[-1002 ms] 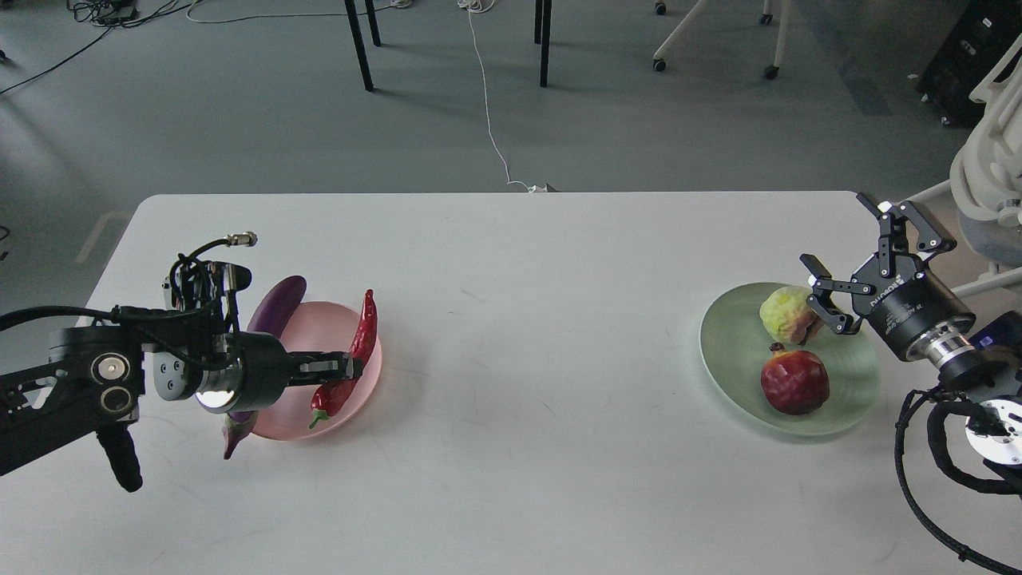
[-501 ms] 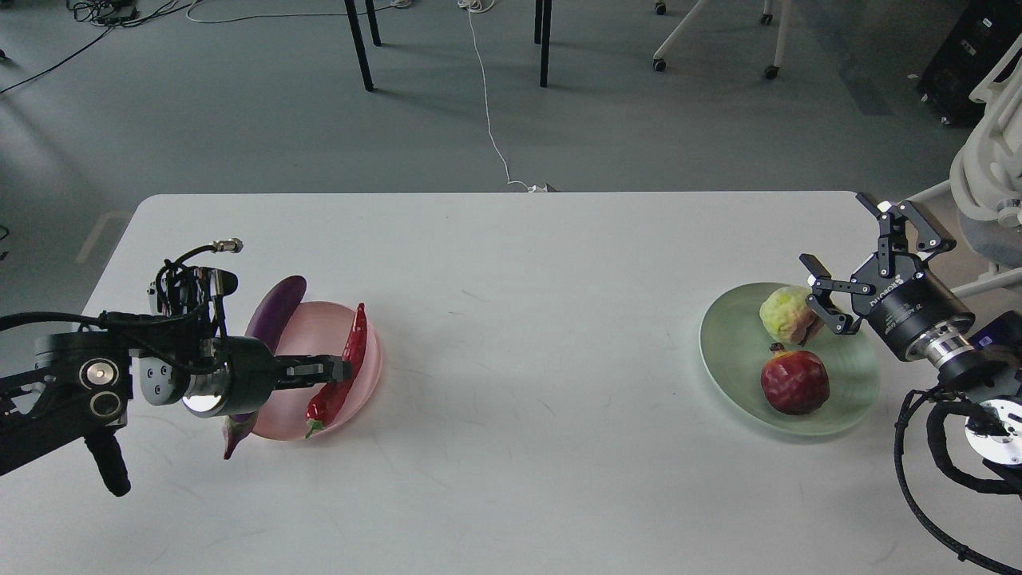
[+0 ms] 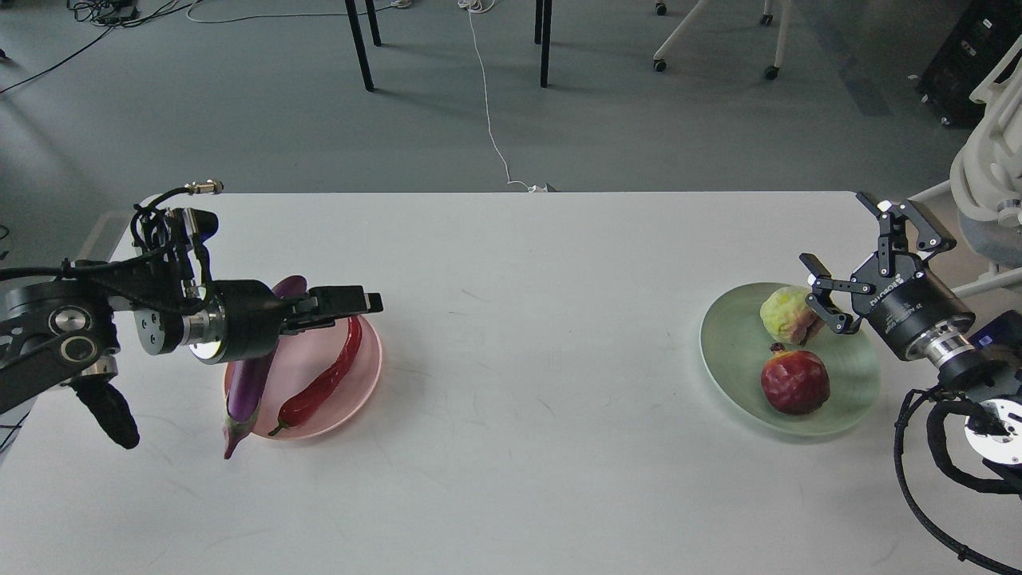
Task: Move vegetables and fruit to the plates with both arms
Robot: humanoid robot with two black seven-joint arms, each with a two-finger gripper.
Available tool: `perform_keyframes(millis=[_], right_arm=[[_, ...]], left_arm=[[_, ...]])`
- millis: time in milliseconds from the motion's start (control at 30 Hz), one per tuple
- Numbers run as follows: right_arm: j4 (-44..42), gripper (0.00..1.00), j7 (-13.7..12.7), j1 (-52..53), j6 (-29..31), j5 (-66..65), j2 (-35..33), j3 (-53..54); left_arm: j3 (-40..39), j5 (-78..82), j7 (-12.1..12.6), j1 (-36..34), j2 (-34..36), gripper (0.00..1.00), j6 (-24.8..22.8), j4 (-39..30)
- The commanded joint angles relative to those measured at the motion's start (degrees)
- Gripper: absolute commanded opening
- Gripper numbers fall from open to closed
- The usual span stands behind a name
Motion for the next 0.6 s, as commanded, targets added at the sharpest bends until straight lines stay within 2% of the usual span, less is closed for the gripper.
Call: perform_keyframes(millis=[0, 100, 234, 300, 367, 434, 568], right_arm=[[-0.03, 0.97, -0.01, 0.09, 0.00, 0.00, -0.08, -0.01], [-0.20, 0.97, -0.01, 0.18, 0.00, 0.00, 0.00, -0.01], [0.06, 0.97, -0.01, 0.27, 0.00, -2.10, 0.09, 0.17], [0.06, 0.97, -0.01, 0.35, 0.00, -2.81, 0.09, 1.13], [0.06, 0.97, -0.01, 0.44, 0.00, -2.81, 0.09, 2.27], [0.15, 0.97, -0.01, 0.62, 0.00, -2.72, 0.18, 2.98], [-0.38, 0.97, -0.01, 0.70, -0.09, -2.81, 0.09, 4.91]], left_arm=[[-6.51, -7.01, -5.78, 0.75, -3.90, 0.97, 2.19, 4.33], [-7.41, -9.74, -12.28, 0.93, -7.33, 0.98, 7.19, 7.15], [-7.58, -12.56, -18.35, 3.12, -12.07, 0.97, 19.31, 8.39], [-7.58, -12.91, -19.68, 3.47, -14.10, 0.97, 22.76, 8.83], [-8.19, -12.91, -21.43, 5.31, -16.03, 0.98, 23.47, 9.35], [-12.30, -12.39, -23.28, 10.22, -18.57, 0.98, 23.30, 10.23], [-20.05, -12.21, -23.20, 16.56, -23.68, 0.98, 23.03, 11.55]])
